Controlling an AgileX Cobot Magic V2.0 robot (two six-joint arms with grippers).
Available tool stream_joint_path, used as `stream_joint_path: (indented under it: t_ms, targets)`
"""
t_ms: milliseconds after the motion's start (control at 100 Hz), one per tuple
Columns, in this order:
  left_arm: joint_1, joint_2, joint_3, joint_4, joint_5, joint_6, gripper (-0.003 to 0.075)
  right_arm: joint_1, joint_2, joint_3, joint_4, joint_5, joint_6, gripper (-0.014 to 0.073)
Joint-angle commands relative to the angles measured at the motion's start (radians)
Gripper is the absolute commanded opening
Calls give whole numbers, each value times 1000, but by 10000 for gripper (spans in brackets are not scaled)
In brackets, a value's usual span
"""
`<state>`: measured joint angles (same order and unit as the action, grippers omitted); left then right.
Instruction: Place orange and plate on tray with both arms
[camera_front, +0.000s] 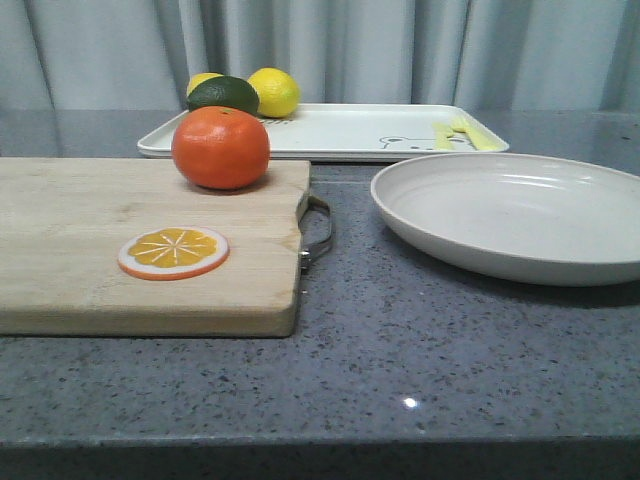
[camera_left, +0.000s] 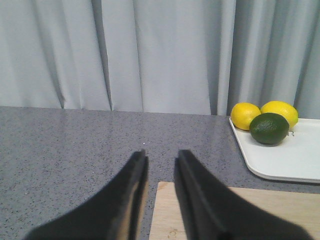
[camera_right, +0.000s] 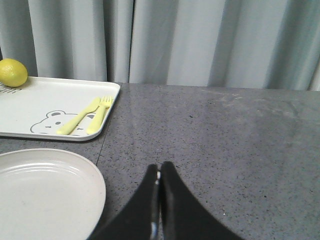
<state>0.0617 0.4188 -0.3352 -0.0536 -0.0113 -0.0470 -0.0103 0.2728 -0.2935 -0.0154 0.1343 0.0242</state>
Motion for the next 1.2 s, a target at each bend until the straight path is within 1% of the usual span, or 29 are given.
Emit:
stream_joint_path:
  t_ms: [0, 50, 100, 260, 430, 530, 630, 800, 980, 1050, 1190]
  targets:
    - [0, 19, -37, 6, -73, 0, 363, -8, 18, -34, -10, -69, 1, -57]
    - [0, 21, -37, 6, -75, 0, 440, -8, 18, -34, -10, -69, 1, -57]
    - [0, 21, -37, 6, -75, 0, 483, -8, 18, -34, -10, -69, 1, -57]
    - [0, 44, -73, 6, -68, 0, 554, -8, 18, -34, -10, -68, 1, -57]
    - [0, 129, -171, 6, 24, 0, 603, -8, 18, -34, -10, -68, 1, -57]
    - [-6, 200, -241, 2, 91, 0, 604, -8, 18, -34, -10, -68, 1, -57]
    - [-34, 286, -321, -31, 167, 0, 604, -8, 18, -34, -10, -68, 1, -57]
    - [-134, 435, -441, -35, 260, 0, 604, -8, 18, -34, -10, -68, 1, -57]
    - [-274, 590, -543, -35, 280, 0, 605, -8, 18, -34, -10, -68, 1, -57]
    - [-326, 646, -581, -38, 287, 0, 617, -8, 18, -34, -10, -68, 1, -57]
    - [-415, 767, -692, -69, 377, 0, 648, -8, 18, -34, -10, -68, 1, -57]
